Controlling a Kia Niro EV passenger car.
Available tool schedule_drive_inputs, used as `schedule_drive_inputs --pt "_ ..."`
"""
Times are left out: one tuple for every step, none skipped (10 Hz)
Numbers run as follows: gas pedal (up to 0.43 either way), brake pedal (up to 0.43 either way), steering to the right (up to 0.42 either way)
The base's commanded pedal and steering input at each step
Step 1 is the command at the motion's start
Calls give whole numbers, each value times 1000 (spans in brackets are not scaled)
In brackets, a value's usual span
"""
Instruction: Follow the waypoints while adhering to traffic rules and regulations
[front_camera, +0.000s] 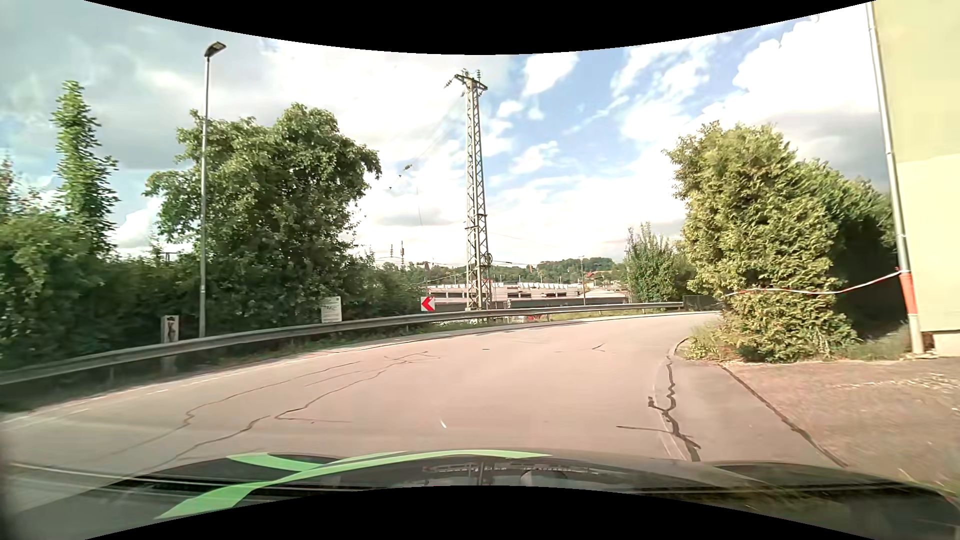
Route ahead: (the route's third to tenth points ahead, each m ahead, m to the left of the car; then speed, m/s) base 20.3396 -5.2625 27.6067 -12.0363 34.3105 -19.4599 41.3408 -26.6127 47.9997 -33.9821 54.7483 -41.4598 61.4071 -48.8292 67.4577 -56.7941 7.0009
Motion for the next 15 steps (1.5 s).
schedule_drive_inputs --pt "118 0 76" --pt "118 0 86" --pt "118 0 97" --pt "110 0 111" --pt "67 0 124" --pt "39 0 131" --pt "28 0 134" --pt "28 0 133" --pt "28 0 133" --pt "28 0 133" --pt "28 0 132" --pt "28 0 132" --pt "39 0 132" --pt "47 0 134" --pt "79 0 142"
